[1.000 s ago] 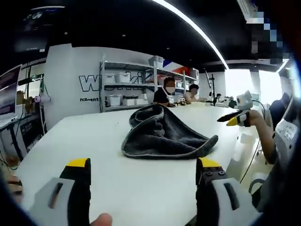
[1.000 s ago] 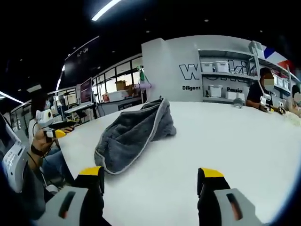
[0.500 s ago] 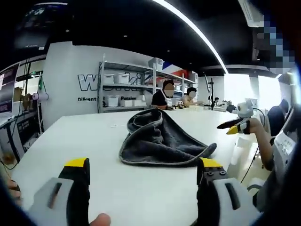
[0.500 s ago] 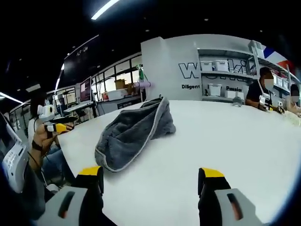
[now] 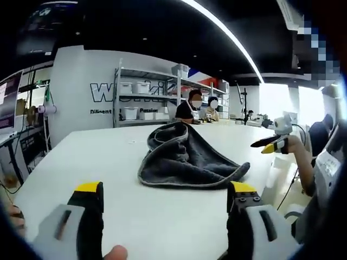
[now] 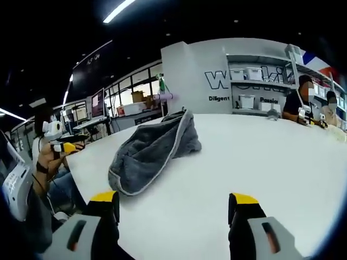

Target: Fold the towel on the table until its edges align and the towel forms a compact rectangular stack.

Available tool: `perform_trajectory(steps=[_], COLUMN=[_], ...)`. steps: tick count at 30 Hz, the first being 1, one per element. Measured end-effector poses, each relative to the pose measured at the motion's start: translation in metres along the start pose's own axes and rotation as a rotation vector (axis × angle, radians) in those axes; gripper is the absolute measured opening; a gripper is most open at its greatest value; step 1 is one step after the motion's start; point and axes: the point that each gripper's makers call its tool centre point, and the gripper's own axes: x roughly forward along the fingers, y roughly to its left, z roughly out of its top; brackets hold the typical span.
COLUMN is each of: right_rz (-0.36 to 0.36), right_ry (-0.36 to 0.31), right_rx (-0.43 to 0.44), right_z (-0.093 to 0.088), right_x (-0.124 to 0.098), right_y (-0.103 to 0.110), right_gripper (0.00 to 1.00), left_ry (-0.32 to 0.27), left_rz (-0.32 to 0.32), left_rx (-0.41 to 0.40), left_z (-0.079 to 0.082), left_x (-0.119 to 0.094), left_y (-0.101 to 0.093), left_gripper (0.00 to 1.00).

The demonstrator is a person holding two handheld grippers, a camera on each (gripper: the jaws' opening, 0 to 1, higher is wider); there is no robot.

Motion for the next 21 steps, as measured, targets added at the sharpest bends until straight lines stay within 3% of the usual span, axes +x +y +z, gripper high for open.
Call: perform_trajectory(steps=[21], right_rz=[0.006], right_ry=[0.01], right_rx=[-0.004], right_z=[0.0002], right_x=[0.0021], right_y=[0.0019], right_gripper=[0.86], left_ry=[0.019], left_rz=[-0.011], left_rx=[0.003], left_z=[-0.0046], left_x=[0.0014], left_y=[-0.0022], left_gripper=[0.99])
